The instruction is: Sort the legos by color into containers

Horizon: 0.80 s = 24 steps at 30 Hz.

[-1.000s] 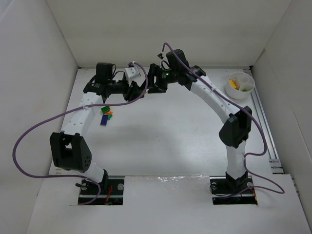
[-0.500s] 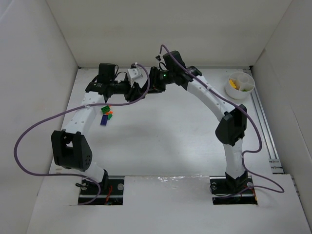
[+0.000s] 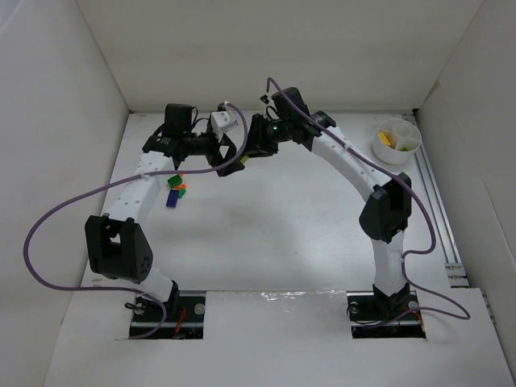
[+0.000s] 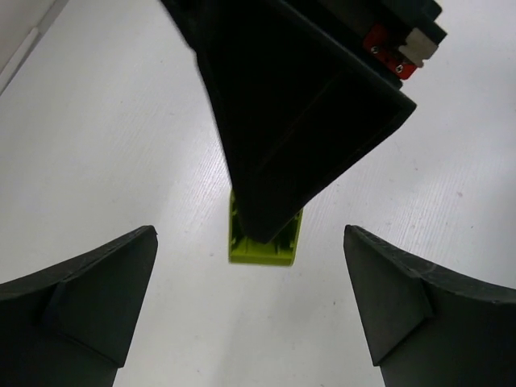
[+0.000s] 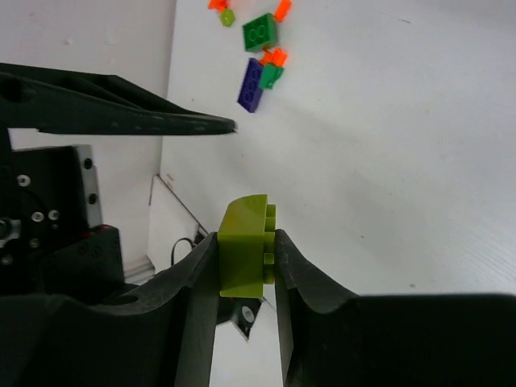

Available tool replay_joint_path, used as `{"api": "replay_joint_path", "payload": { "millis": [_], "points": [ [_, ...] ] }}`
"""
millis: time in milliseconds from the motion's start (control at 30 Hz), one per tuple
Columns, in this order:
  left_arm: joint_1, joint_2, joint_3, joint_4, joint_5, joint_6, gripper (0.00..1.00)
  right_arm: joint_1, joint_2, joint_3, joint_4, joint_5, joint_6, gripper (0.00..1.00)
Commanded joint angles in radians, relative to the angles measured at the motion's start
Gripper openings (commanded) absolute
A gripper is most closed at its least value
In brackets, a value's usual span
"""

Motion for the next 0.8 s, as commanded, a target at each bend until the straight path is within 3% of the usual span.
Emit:
{"api": "replay_joint_path", "payload": {
  "millis": [0, 200, 300, 433, 500, 767],
  "points": [
    [-0.004, -0.034, 0.047, 0.024, -0.040, -0.090, 1.00, -0.054, -0.103, -0.046, 0.031, 0.066, -0.049, 0.00],
    [0.022, -0.063, 0.059, -0.022, -0.123, -0.135, 1.00, -0.249, -0.217, -0.167, 0.031, 0.165, -0.138, 0.00],
    [0.062, -0.087, -0.002, 0.079, -0.184, -0.239, 1.00, -0.404, -0.264, -0.210, 0.017, 0.217, -0.191, 0.00],
    [0.130, -0.066, -0.033, 0.162, -0.135, -0.414, 1.00, -0.608, -0.318, -0.288, 0.017, 0.240, -0.239, 0.00],
    [0.142, -0.016, -0.021, 0.162, -0.222, -0.521, 1.00, -0.708, -0.341, -0.326, 0.017, 0.260, -0.251, 0.00],
    [0.087, -0.032, 0.028, 0.188, -0.522, -0.453, 1.00, -0.887, -0.328, -0.345, 0.051, 0.297, -0.239, 0.00]
  ]
}}
